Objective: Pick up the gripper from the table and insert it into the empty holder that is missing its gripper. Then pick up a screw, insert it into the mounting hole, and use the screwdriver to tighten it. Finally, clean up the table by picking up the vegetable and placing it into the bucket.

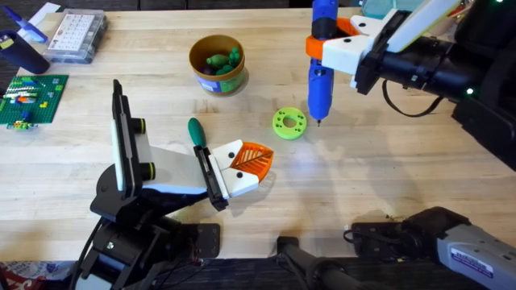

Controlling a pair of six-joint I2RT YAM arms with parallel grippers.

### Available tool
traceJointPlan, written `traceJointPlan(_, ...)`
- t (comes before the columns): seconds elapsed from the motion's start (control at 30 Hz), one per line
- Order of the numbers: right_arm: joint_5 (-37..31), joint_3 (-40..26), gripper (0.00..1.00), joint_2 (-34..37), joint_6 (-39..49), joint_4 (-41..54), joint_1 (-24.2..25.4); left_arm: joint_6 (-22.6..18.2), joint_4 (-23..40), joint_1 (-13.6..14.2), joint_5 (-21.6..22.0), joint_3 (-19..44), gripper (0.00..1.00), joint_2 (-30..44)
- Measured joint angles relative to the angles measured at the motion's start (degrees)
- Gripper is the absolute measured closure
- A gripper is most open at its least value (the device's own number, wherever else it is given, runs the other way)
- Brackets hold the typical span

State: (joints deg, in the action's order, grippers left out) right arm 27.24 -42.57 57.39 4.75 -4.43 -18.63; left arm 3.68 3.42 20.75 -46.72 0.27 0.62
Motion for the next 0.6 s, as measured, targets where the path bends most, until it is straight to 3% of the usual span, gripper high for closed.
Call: traceJointPlan(0.6, -1.4, 0.6, 0.949, 0.7, 0.0, 5.9, 0.1, 0.0, 0.2, 0.0, 0.0, 0.0, 0.985, 0.0)
